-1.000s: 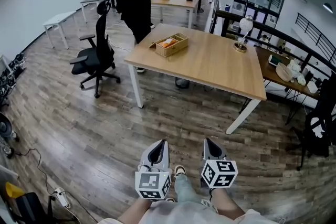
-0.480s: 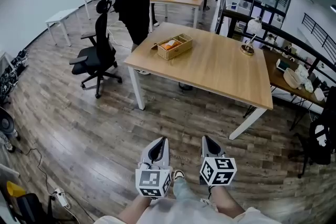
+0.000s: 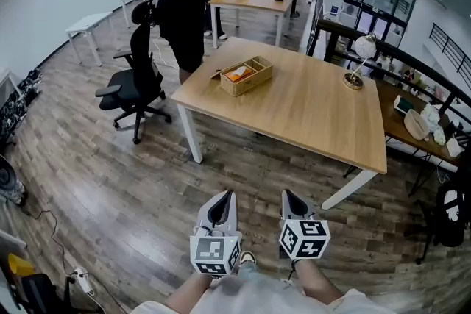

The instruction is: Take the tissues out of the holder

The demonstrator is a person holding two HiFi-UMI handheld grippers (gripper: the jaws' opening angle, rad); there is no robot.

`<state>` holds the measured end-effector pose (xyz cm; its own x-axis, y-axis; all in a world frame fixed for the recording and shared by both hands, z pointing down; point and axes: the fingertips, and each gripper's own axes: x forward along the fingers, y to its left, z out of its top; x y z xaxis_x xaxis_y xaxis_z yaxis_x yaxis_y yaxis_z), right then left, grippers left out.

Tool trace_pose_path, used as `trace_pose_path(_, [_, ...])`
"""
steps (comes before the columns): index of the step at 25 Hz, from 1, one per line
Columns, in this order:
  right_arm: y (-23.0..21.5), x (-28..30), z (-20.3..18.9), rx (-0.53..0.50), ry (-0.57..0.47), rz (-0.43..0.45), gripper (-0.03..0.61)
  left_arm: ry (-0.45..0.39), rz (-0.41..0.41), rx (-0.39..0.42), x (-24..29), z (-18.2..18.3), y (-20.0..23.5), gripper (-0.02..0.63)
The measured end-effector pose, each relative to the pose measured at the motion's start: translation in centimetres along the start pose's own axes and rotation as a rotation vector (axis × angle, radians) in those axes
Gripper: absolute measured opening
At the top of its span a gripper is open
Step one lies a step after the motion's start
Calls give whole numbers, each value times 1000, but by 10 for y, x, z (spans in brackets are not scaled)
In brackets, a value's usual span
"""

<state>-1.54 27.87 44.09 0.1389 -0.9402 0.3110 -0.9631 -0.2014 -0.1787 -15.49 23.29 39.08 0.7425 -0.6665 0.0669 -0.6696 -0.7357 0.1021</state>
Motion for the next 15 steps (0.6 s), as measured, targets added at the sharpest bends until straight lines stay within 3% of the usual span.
trace_pose_path(15, [-41, 88, 32, -12, 19, 31, 5, 13, 47, -12, 97, 0, 24, 9])
